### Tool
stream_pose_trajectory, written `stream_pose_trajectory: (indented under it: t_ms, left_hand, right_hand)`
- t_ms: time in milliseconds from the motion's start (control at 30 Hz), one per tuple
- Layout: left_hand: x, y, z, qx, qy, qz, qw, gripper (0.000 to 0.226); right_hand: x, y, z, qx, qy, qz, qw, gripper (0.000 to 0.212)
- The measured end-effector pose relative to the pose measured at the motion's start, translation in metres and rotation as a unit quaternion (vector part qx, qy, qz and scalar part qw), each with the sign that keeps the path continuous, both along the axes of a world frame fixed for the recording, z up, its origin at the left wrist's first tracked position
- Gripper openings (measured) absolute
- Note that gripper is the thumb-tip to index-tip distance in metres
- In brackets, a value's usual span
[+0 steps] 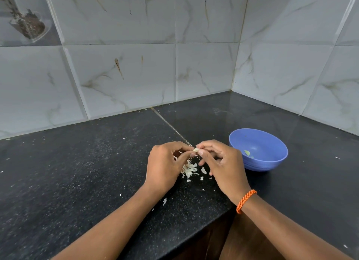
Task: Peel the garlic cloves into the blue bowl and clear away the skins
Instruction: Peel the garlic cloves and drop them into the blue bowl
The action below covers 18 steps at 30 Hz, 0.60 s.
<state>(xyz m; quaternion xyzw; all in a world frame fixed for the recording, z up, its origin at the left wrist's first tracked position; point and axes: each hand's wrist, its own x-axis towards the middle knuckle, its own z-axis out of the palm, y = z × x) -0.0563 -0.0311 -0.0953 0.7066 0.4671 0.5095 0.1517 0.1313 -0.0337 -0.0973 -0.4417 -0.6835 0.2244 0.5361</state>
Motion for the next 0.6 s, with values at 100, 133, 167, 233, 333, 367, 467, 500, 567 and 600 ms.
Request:
stream_pose_trajectory:
  t_ms: [100,133,167,233,333,367,467,500,567,600]
  left_hand:
    - [0.0014,0.0004,-0.0007,0.010,0.016,0.003,1.000,0.010]
    - [0.0017,0.0006,-0.0014,0.016,0.027,0.003,0.999,0.012]
    - [0.0019,0.0009,-0.0022,0.023,0.040,0.004,0.999,0.014]
    - [0.0020,0.0018,-0.0035,0.033,0.056,0.004,0.998,0.017]
    - [0.0023,0.0017,-0.0030,0.038,0.055,-0.008,0.998,0.019]
    - [0.0025,0.0012,-0.0023,0.039,0.051,-0.012,0.998,0.020]
    - [0.0031,-0.0008,-0.0012,0.032,0.028,-0.029,0.999,0.021]
    - [0.0029,-0.0014,-0.0008,0.029,0.019,-0.035,0.999,0.021]
    - [0.0020,-0.0022,0.0012,0.027,0.007,-0.043,0.999,0.019]
    - [0.0016,-0.0025,0.0022,0.027,0.005,-0.043,0.999,0.016]
  right_hand:
    - [-0.0001,0.0014,-0.0018,0.001,-0.004,-0.004,1.000,0.010]
    - [-0.0004,0.0015,-0.0021,0.005,-0.007,-0.003,1.000,0.011]
    - [-0.0004,0.0015,-0.0022,0.009,-0.010,-0.002,1.000,0.012]
    - [0.0001,0.0021,-0.0020,0.003,0.000,0.009,1.000,0.014]
    - [0.0021,0.0029,-0.0016,-0.027,0.046,0.041,0.998,0.015]
    - [0.0024,0.0030,-0.0014,-0.030,0.056,0.049,0.997,0.015]
    - [0.0025,0.0034,-0.0026,-0.026,0.066,0.063,0.996,0.013]
    - [0.0029,0.0036,-0.0031,-0.025,0.070,0.067,0.995,0.013]
    - [0.0036,0.0032,-0.0030,-0.024,0.078,0.072,0.994,0.013]
    - [0.0036,0.0028,-0.0024,-0.023,0.081,0.073,0.994,0.013]
